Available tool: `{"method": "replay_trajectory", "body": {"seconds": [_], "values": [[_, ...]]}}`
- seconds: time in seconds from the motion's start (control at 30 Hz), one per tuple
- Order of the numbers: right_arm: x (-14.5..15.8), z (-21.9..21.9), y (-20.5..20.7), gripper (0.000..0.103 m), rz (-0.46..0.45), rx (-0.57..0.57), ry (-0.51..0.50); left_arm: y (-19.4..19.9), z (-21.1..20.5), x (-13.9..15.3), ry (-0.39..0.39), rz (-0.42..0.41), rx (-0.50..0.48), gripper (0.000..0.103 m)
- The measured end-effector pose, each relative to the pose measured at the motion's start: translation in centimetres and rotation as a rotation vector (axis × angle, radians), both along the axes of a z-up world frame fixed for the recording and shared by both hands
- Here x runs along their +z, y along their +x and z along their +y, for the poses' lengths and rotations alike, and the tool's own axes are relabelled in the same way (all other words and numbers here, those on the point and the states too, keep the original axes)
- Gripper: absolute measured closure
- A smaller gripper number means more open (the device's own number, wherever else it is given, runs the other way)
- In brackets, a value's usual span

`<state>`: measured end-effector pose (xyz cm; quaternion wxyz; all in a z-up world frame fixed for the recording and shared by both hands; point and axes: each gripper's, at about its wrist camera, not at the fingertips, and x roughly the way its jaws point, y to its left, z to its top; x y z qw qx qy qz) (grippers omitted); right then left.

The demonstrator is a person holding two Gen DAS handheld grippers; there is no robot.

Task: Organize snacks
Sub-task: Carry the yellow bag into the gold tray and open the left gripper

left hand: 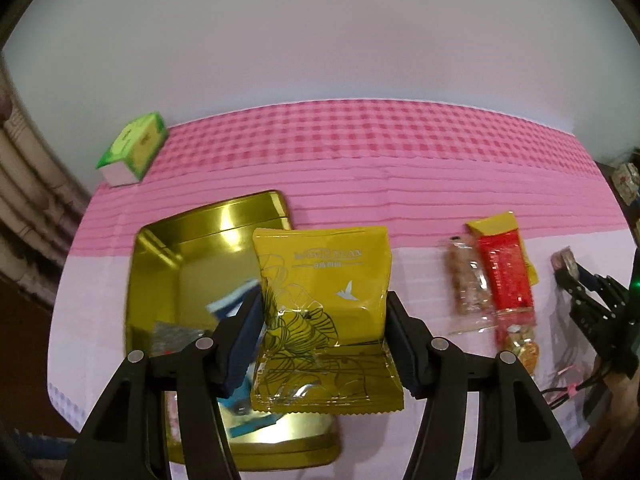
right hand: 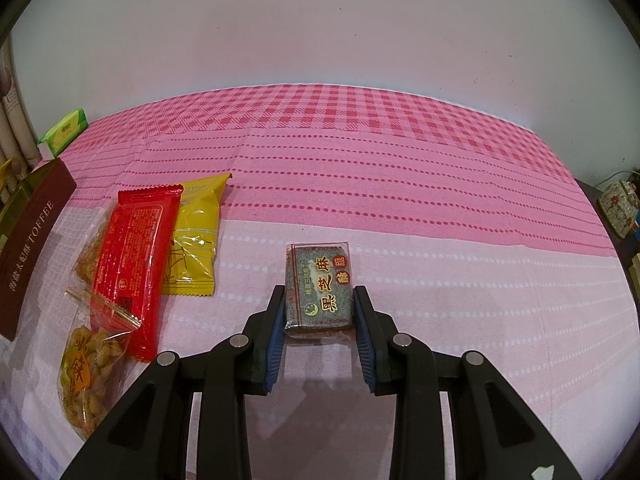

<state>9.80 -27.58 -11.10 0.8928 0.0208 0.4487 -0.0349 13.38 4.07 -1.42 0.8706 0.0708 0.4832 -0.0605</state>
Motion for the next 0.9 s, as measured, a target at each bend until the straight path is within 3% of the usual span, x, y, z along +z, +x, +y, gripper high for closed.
{"method": "replay_trajectory", "body": {"seconds": [0.67, 0.9], "values": [[0.0, 0.0, 0.0, 0.074, 0.001, -0.001, -0.005, 0.1, 12.0, -1.4, 0.006, 0.039, 0.168, 0.043], [0.0, 0.0, 0.1, 0.074, 0.002, 0.0, -0.011, 0.2, 13.5, -3.3, 0.017, 0.071, 0.175, 0.043]]}}
